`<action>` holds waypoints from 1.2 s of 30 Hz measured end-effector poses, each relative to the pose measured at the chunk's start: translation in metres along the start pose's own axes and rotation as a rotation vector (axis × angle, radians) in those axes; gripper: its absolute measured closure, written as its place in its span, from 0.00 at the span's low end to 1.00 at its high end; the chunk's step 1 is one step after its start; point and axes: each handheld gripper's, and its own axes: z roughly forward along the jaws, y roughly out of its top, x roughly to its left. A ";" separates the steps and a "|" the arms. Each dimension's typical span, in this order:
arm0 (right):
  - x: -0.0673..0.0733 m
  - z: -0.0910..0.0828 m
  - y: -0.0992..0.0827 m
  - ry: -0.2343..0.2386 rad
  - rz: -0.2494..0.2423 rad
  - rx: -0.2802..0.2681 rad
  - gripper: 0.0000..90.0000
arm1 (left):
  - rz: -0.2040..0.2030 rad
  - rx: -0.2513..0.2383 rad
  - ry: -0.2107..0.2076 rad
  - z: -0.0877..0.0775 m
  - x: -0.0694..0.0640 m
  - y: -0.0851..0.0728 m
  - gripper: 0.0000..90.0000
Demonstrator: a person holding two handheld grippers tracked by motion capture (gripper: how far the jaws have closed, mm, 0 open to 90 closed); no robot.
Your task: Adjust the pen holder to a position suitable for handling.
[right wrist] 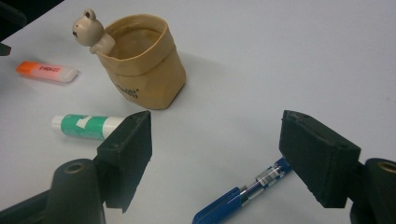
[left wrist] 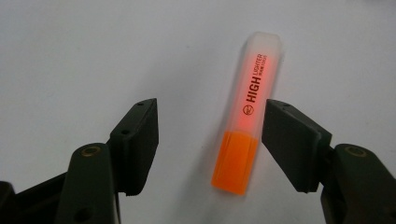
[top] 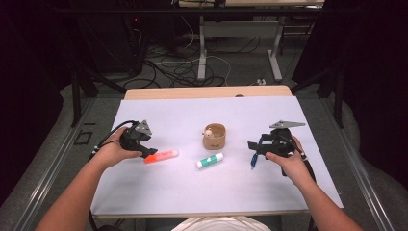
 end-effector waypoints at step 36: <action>0.008 0.015 -0.010 -0.027 -0.164 0.062 0.17 | 0.063 0.141 -0.092 0.021 0.000 -0.007 0.53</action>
